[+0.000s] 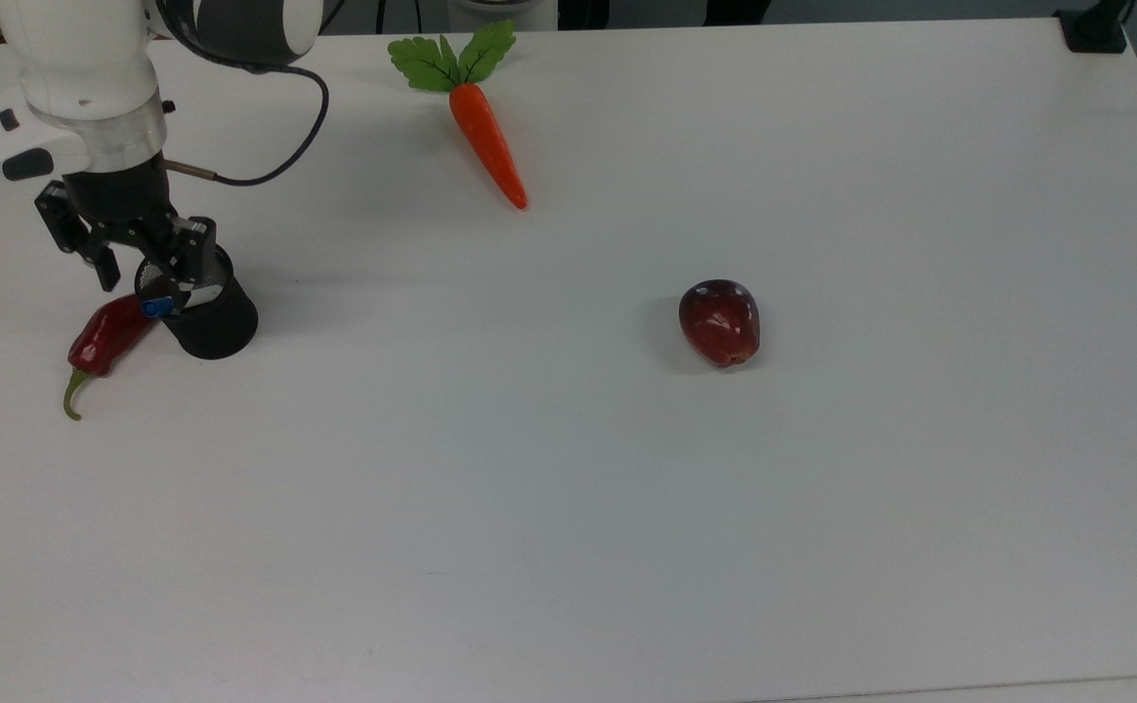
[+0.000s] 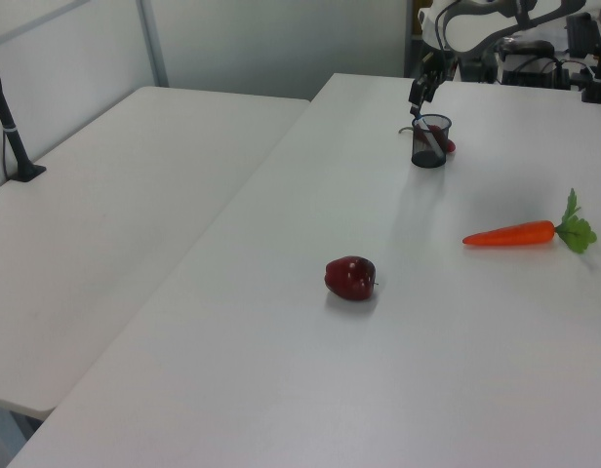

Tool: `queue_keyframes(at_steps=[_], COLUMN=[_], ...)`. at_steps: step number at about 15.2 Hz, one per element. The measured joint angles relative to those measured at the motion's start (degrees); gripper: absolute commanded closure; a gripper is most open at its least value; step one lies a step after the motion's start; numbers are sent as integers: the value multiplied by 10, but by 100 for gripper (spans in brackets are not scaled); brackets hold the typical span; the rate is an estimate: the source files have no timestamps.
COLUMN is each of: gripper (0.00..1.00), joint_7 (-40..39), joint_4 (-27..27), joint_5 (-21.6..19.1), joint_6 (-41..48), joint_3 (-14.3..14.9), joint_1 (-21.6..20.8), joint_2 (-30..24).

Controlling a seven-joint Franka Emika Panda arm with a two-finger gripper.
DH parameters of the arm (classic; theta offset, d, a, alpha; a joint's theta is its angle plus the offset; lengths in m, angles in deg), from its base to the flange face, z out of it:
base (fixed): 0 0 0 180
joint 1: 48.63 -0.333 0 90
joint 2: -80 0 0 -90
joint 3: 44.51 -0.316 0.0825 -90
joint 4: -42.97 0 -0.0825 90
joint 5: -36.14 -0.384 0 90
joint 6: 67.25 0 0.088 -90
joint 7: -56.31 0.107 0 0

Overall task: Take marker pen
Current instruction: 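Lower onto the blue-capped marker and close the gripper on it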

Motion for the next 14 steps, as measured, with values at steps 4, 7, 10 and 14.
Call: queue_keyframes(at_steps=[4,7,10,14], gripper=[69,77,83,84], joint_7=[0,0,0,0], joint_4=[0,0,1,2], joint_5=[0,0,-1,-3], joint_6=[-7,-8,-8,-8], joint_3=[0,-1,-2,-3], joint_1=[0,0,-1,-1], joint_2=[11,14,14,14])
